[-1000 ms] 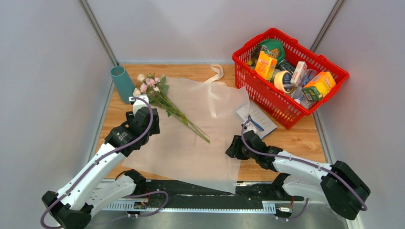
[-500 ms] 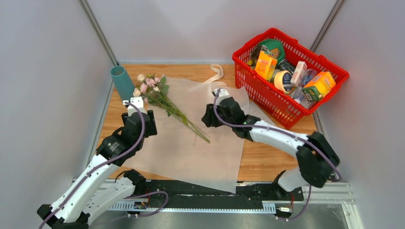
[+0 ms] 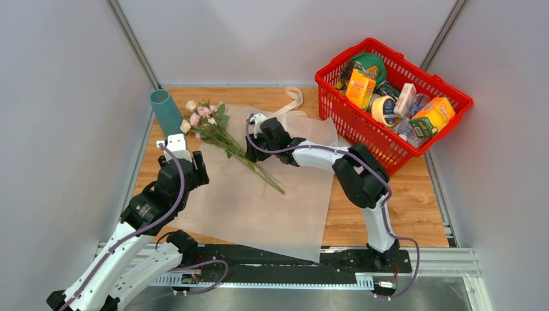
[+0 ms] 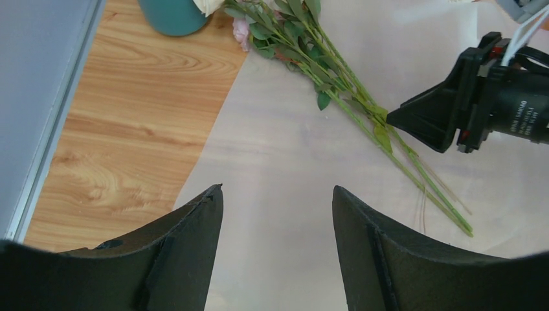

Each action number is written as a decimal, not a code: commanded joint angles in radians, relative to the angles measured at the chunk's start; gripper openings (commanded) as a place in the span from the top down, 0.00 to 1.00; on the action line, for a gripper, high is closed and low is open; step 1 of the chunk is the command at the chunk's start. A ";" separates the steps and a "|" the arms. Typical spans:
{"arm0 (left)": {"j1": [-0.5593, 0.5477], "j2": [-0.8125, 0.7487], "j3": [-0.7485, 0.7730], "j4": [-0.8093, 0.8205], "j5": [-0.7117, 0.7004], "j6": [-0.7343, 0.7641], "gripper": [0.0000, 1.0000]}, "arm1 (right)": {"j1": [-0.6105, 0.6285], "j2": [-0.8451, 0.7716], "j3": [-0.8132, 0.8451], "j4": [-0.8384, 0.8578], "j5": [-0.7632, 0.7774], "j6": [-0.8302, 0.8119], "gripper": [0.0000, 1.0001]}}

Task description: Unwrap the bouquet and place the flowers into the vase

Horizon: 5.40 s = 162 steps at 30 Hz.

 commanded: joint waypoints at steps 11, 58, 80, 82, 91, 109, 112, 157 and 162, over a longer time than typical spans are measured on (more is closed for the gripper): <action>0.003 0.023 0.001 0.017 0.001 0.012 0.30 | 0.004 0.116 0.167 0.018 -0.036 -0.034 0.64; 0.003 0.020 0.004 -0.005 -0.022 -0.017 0.30 | 0.030 0.067 0.171 0.052 -0.021 0.016 1.00; 0.003 0.079 0.040 0.050 0.254 -0.125 0.32 | 0.030 -0.381 -0.466 0.545 -0.288 0.268 1.00; 0.002 0.079 0.040 0.092 0.326 -0.172 0.32 | 0.032 -0.424 -0.532 0.651 -0.316 0.311 1.00; 0.003 0.054 -0.032 0.310 0.506 -0.249 0.34 | 0.078 -0.571 -0.661 0.824 -0.328 0.334 1.00; 0.003 -0.006 -0.100 0.491 0.518 -0.269 1.00 | 0.128 -0.645 -0.699 0.759 -0.261 0.351 0.63; 0.003 0.002 -0.013 0.404 0.370 -0.186 1.00 | 0.130 -0.697 -0.724 0.710 -0.224 0.349 0.36; 0.732 1.080 0.469 1.381 0.188 0.520 0.75 | 0.124 -0.840 -0.736 0.437 -0.067 0.257 0.00; 0.732 0.999 0.500 1.136 0.240 0.408 0.37 | 0.116 -0.836 -0.698 0.385 -0.024 0.271 0.00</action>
